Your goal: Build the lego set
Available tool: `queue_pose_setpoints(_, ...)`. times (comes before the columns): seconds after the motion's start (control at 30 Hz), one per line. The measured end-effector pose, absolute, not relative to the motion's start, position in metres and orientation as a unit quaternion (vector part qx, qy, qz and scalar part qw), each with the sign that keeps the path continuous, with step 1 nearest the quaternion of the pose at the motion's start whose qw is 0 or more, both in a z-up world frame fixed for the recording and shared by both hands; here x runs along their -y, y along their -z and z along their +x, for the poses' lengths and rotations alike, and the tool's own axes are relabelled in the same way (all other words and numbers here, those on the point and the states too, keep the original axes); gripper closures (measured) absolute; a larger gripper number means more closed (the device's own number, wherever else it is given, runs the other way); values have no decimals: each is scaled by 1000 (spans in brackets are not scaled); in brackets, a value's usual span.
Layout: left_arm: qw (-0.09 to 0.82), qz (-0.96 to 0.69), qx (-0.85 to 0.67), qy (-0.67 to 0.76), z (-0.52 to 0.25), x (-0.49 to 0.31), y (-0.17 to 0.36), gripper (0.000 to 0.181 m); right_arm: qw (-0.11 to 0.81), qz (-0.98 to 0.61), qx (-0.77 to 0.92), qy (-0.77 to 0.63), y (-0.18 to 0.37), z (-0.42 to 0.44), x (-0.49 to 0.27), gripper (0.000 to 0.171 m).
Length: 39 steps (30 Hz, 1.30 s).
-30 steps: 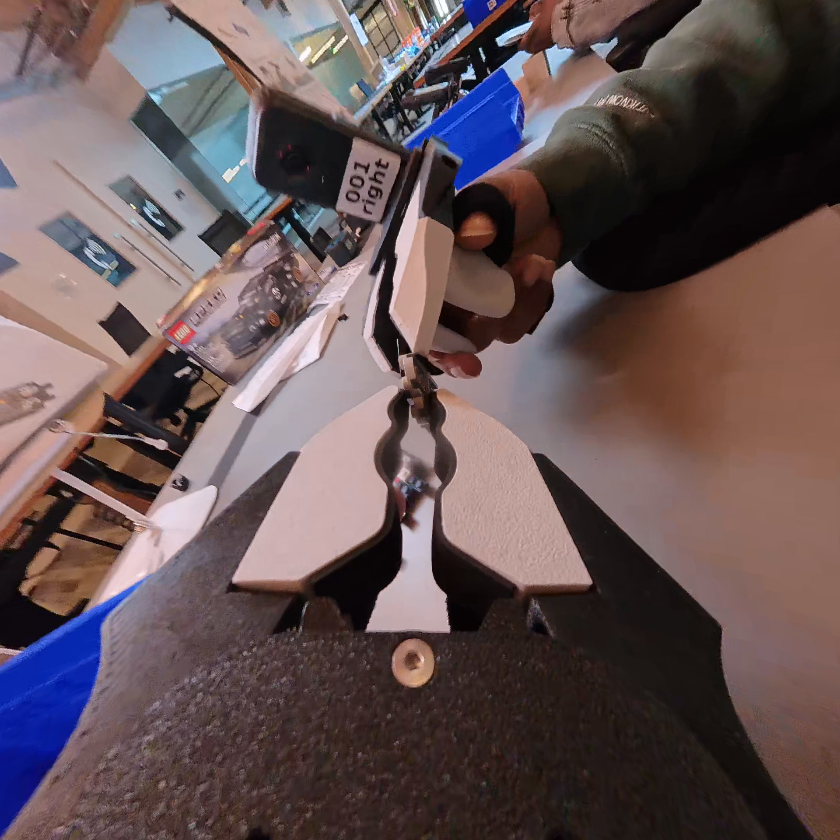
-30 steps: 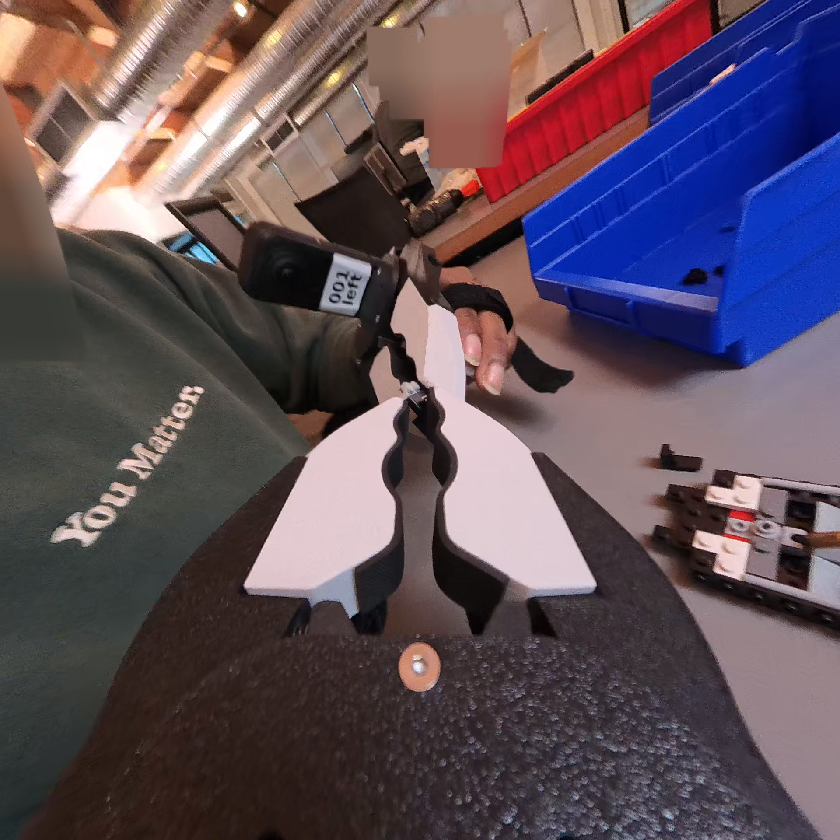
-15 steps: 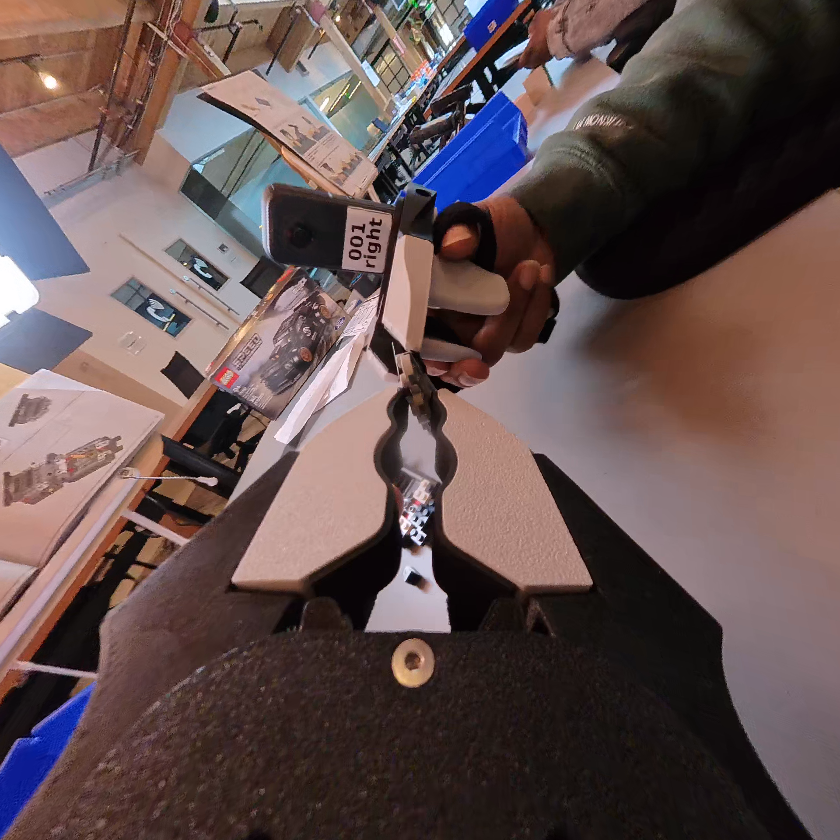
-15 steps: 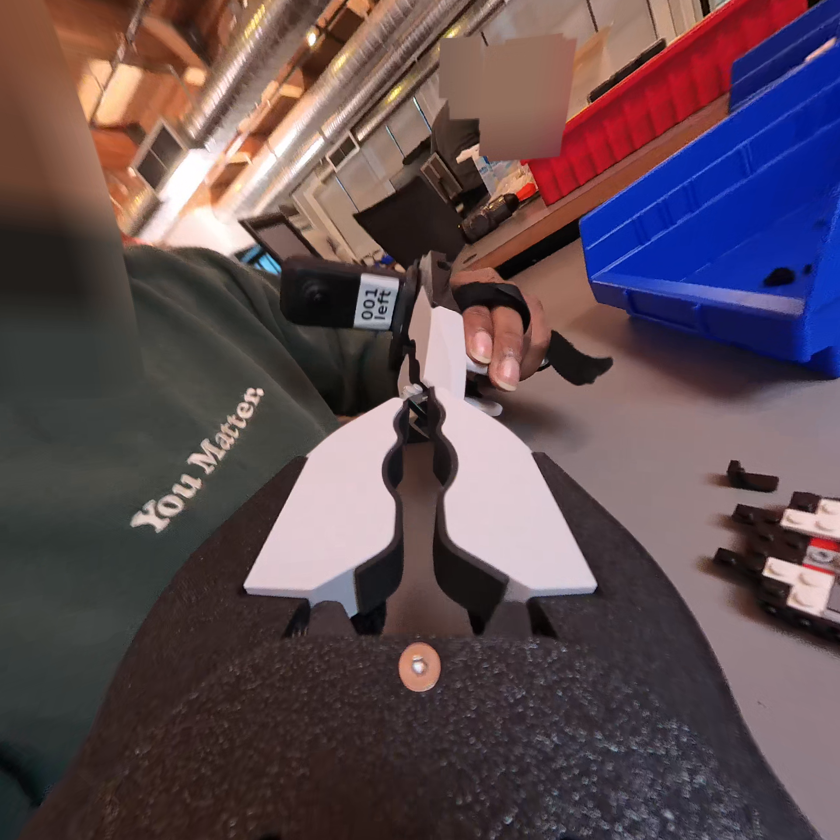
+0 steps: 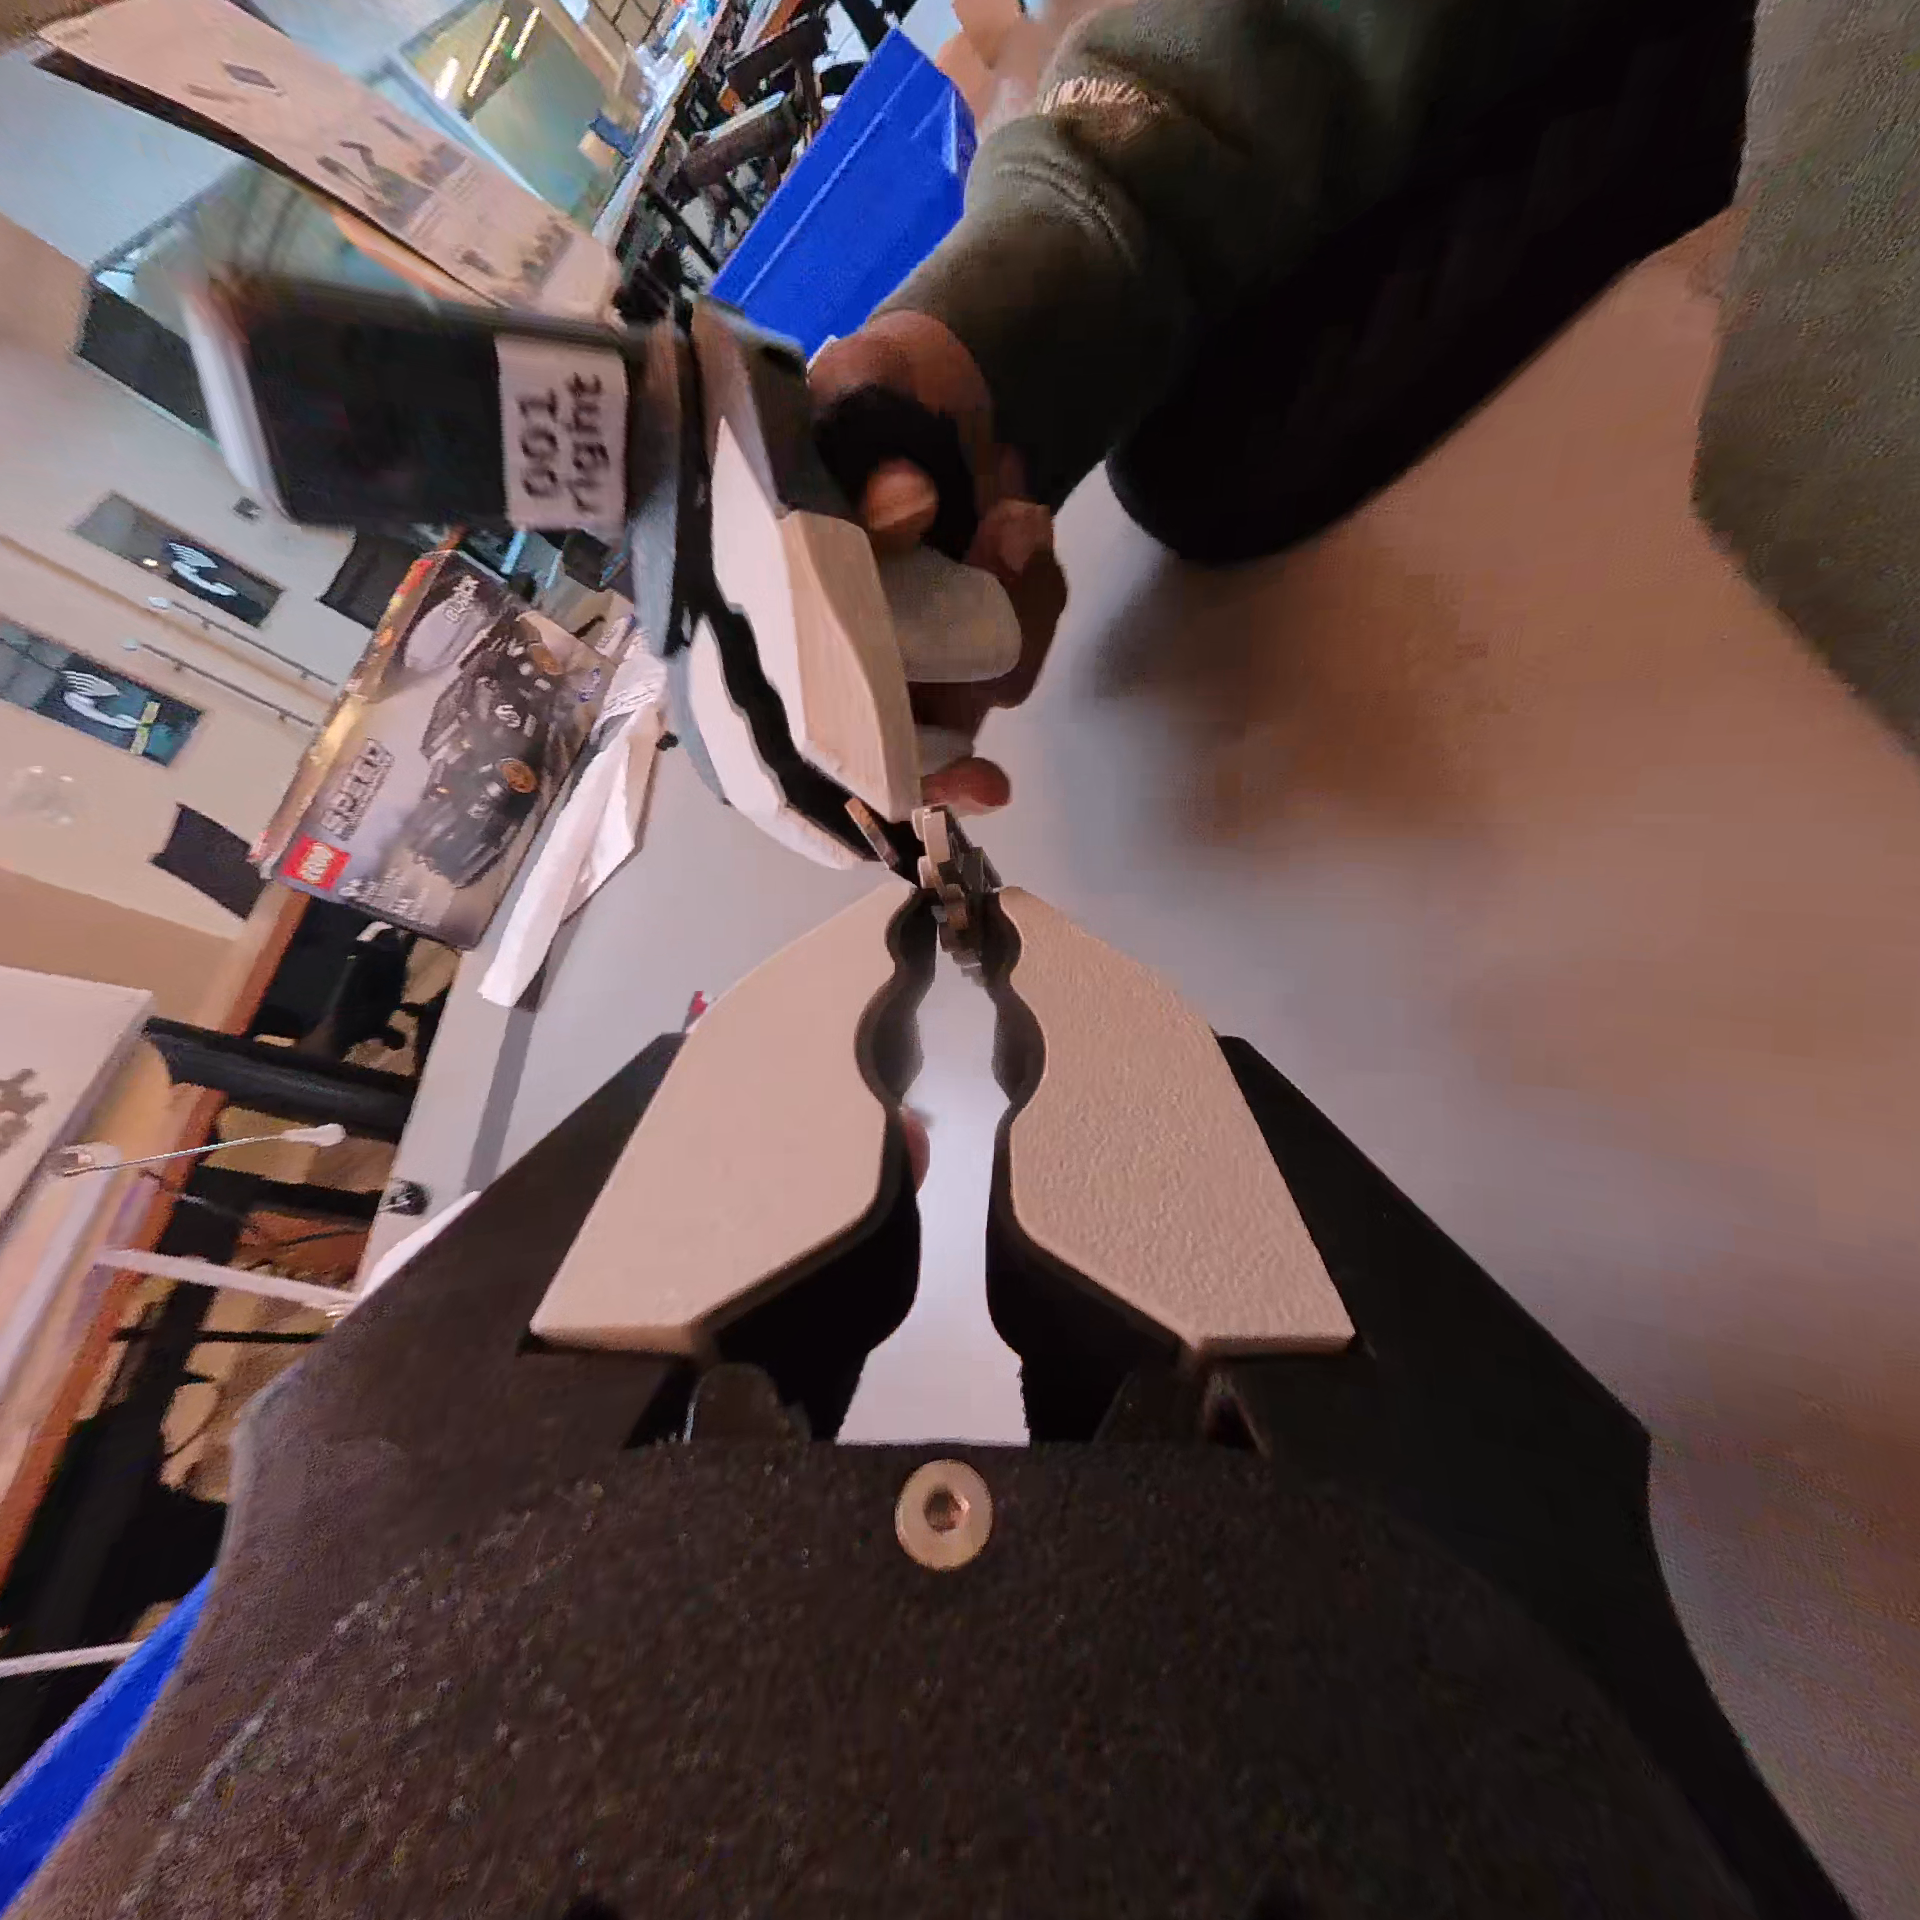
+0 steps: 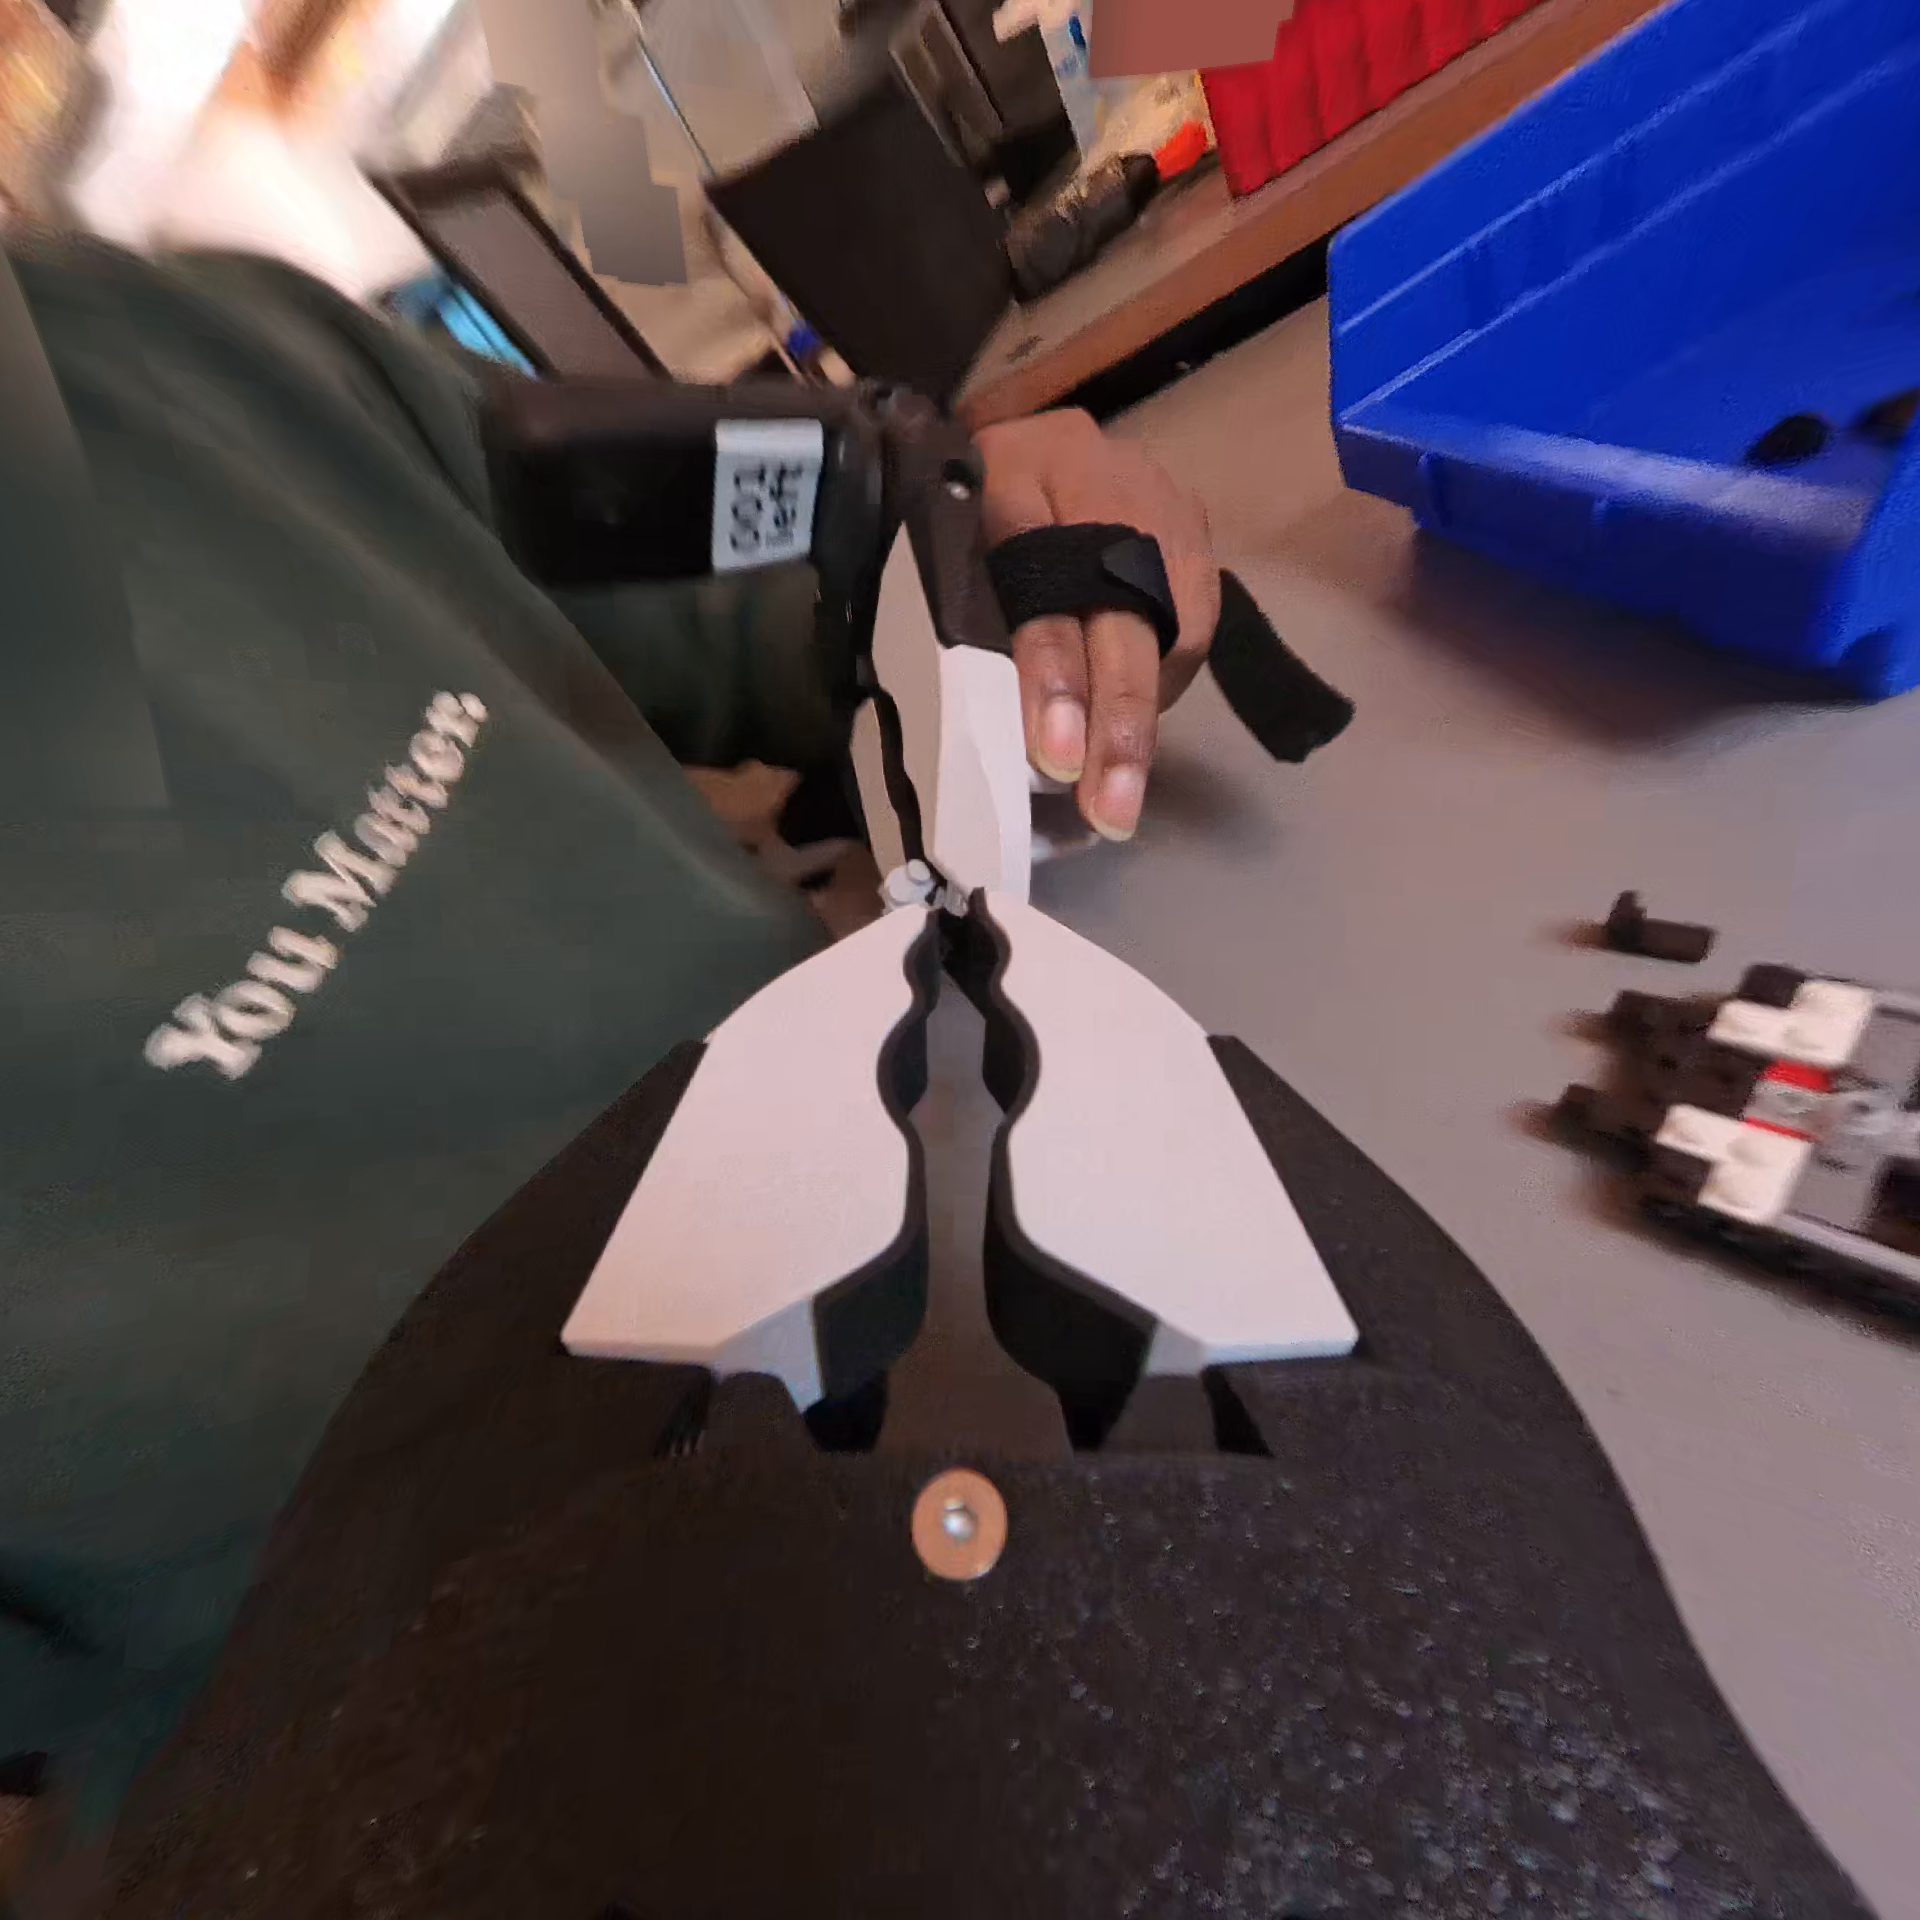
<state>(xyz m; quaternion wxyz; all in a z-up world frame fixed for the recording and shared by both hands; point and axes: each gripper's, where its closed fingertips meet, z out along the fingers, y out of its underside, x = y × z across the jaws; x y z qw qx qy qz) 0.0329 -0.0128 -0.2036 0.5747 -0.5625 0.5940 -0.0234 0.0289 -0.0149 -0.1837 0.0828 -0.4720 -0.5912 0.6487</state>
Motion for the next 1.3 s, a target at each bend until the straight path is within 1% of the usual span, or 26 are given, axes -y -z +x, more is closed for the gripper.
queue_pose_setpoints(0.07,584,-558,-590,-4,26,8,203,172,34,-501,525,-687,181,21,8,166)
queue_pose_setpoints(0.13,613,-533,-581,-52,22,1,194,174,-22,-528,403,-747,169,12,-13,167)
queue_pose_setpoints(0.17,625,-532,-568,-62,21,-3,189,174,-28,-523,375,-765,164,12,-20,168)
queue_pose_setpoints(0.27,622,-581,-525,-10,11,-12,193,175,29,-524,404,-749,164,12,-21,168)
queue_pose_setpoints(0.4,593,-623,-504,80,5,-12,204,175,30,-528,377,-761,159,10,-27,167)
queue_pose_setpoints(0.6,512,-669,-522,132,18,-4,241,175,1,-547,321,-773,163,9,-41,167)
queue_pose_setpoints(0.63,499,-677,-519,149,20,-2,245,171,1,-549,321,-772,164,9,-41,168)
queue_pose_setpoints(0.7,474,-694,-497,214,26,5,243,148,1,-550,325,-769,165,8,-39,168)
queue_pose_setpoints(0.73,469,-700,-474,257,28,6,236,141,2,-551,328,-767,165,8,-38,168)
queue_pose_setpoints(0.77,476,-697,-444,301,29,7,223,139,6,-553,335,-763,167,8,-37,168)
queue_pose_setpoints(0.8,489,-688,-411,343,27,5,208,140,15,-555,345,-757,168,7,-36,168)
queue_pose_setpoints(0.87,507,-688,-345,387,20,-4,188,148,41,-548,380,-744,168,6,-29,168)
queue_pose_setpoints(0.97,500,-694,-312,413,17,-9,184,152,93,-528,449,-715,167,4,-15,168)
queue_pose_setpoints(1.1,507,-689,-347,383,24,-3,186,174,142,-505,510,-682,168,4,-2,167)
queue_pose_setpoints(1.2,528,-692,-356,341,22,-7,184,175,177,-501,515,-673,165,3,-6,167)
queue_pose_setpoints(1.3,553,-699,-331,309,16,-17,180,175,241,-506,516,-648,160,0,-16,166)
